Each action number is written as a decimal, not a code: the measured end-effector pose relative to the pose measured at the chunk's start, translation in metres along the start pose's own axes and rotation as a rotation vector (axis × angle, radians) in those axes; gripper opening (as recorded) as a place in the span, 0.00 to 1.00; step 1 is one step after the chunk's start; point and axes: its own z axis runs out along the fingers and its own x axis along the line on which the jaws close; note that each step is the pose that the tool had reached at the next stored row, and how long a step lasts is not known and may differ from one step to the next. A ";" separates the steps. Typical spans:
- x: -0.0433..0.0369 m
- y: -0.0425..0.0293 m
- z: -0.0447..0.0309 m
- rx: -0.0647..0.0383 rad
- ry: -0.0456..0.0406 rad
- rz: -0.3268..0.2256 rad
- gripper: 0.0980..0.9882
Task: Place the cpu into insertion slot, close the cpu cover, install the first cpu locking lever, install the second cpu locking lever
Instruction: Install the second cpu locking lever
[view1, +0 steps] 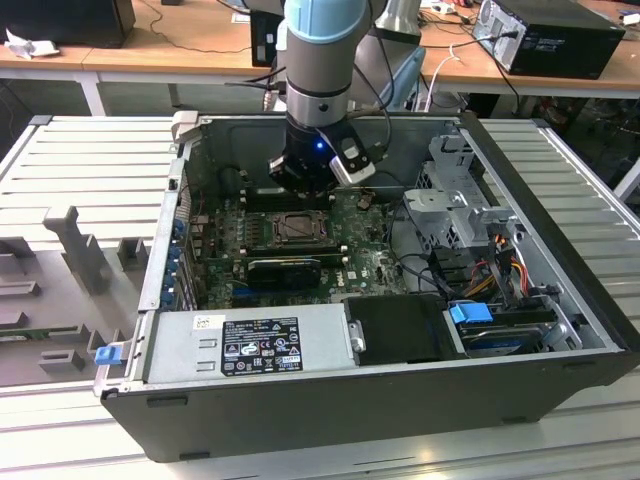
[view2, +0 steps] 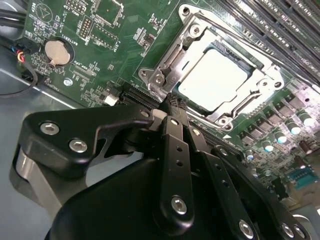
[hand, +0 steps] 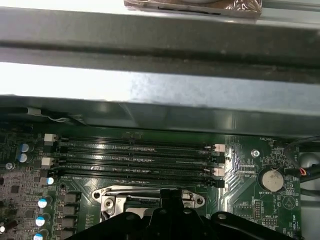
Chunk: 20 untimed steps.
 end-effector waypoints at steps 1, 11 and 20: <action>-0.0001 0.0002 -0.0018 0.000 0.0000 0.000 0.01; 0.0016 -0.0143 -0.0092 -0.002 -0.0001 0.000 0.01; 0.0035 -0.0304 -0.0193 -0.003 -0.0002 0.000 0.01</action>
